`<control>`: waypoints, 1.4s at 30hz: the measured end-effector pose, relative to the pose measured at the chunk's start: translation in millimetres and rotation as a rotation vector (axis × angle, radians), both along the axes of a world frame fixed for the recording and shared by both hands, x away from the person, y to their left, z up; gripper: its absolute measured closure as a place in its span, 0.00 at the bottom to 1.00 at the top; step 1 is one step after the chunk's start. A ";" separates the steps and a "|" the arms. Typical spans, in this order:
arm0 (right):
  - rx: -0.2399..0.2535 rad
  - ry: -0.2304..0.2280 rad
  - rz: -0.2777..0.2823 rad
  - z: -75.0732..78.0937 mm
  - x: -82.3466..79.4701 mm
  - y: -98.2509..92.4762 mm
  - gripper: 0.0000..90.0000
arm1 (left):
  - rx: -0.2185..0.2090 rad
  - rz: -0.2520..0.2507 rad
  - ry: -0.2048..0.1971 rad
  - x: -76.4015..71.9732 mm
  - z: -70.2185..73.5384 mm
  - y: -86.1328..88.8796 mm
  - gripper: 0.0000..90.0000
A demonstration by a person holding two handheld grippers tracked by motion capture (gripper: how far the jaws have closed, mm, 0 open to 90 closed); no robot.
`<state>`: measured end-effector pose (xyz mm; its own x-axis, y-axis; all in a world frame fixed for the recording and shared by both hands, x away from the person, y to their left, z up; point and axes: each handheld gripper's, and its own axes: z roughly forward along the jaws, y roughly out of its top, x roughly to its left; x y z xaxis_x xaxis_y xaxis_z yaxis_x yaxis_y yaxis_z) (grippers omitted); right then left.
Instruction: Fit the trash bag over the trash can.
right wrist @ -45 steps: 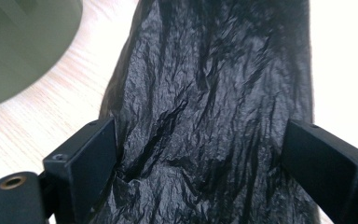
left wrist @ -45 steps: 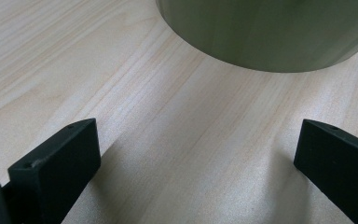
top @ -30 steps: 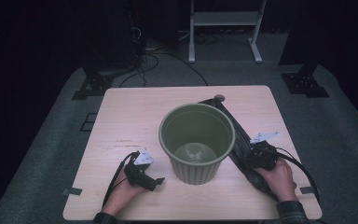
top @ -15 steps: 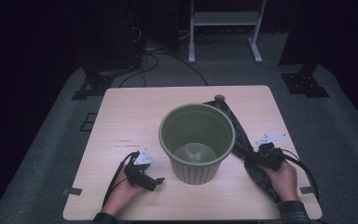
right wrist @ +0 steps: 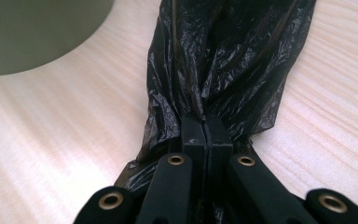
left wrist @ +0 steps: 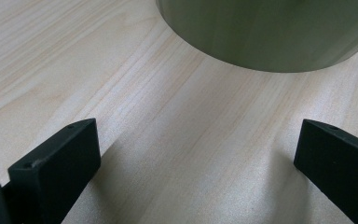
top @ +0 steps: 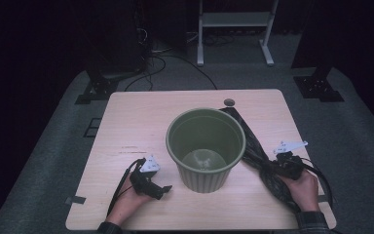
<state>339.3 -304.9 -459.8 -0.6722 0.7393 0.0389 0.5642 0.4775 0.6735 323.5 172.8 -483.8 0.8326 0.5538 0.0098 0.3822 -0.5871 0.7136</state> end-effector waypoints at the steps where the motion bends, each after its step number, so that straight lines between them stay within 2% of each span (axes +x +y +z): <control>1: 0.004 -0.008 0.015 2.1 -2.0 -0.6 1.00 | 0.000 0.000 0.000 0.0 0.0 0.0 0.00; 5: 0.025 -0.029 0.080 13.6 -10.3 -0.2 1.00 | 0.000 0.000 0.000 0.0 0.0 0.0 0.00; 6: 0.025 -0.029 0.080 13.6 -10.3 -0.2 1.00 | 0.000 0.000 0.000 0.0 0.0 0.0 0.00; 8: 0.021 -0.036 0.117 18.8 -14.2 3.9 1.00 | 0.000 0.000 0.000 0.0 0.0 0.0 0.00; 9: 0.023 -0.038 0.155 22.3 -16.5 8.0 1.00 | 0.000 0.000 0.000 0.0 0.0 0.0 0.00; 11: 0.022 -0.046 0.185 25.9 -18.4 12.5 1.00 | 0.000 0.000 0.000 0.0 0.0 0.0 0.00; 12: 0.022 -0.046 0.185 25.9 -18.4 12.5 1.00 | 0.000 0.000 0.000 0.0 0.0 0.0 0.00; 14: 0.054 -0.067 0.241 33.9 -21.8 19.3 1.00 | 0.000 0.000 0.000 0.0 0.0 0.0 0.00; 15: 0.054 -0.067 0.241 33.9 -21.8 19.3 1.00 | 0.000 0.000 0.000 0.0 0.0 0.0 0.00; 16: 0.066 -0.084 0.266 39.7 -23.8 23.3 1.00 | 0.000 0.000 0.000 0.0 0.0 0.0 0.00; 19: 0.077 -0.090 0.281 44.5 -24.6 26.0 1.00 | 0.000 0.000 0.000 0.0 0.0 0.0 0.00; 24: 0.140 -0.127 0.330 61.4 -26.5 33.0 1.00 | 0.000 0.000 0.000 0.0 0.0 0.0 0.00; 27: 0.149 -0.142 0.350 68.3 -27.1 35.7 1.00 | 0.000 0.000 0.000 0.0 0.0 0.0 0.00; 31: 0.154 -0.172 0.391 83.4 -29.9 42.9 1.00 | -0.001 0.001 0.000 0.0 -0.1 -0.1 0.00; 32: 0.170 -0.189 0.408 91.2 -32.5 45.8 1.00 | 0.002 -0.001 0.000 0.1 0.1 0.1 0.00; 34: 0.175 -0.197 0.414 93.5 -33.1 46.2 1.00 | 0.002 -0.001 0.000 0.0 0.1 0.1 0.00; 35: 0.194 -0.213 0.423 99.7 -35.0 46.2 1.00 | 0.001 -0.001 0.000 0.0 0.1 0.1 0.00; 37: 0.211 -0.222 0.427 102.7 -35.7 45.2 1.00 | 0.002 -0.001 0.000 0.0 0.1 0.1 0.00; 38: 0.243 -0.241 0.434 109.6 -37.2 42.0 1.00 | 0.001 -0.001 0.000 0.0 0.1 0.1 0.00; 42: 0.293 -0.264 0.450 120.3 -39.1 36.8 1.00 | 0.001 -0.001 0.000 0.1 0.1 0.1 0.00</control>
<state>300.1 -268.1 -339.5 -0.9315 0.3636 -0.0124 0.1457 0.4040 0.9031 323.6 172.9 -483.7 0.8332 0.5529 0.0106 0.3814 -0.5885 0.7129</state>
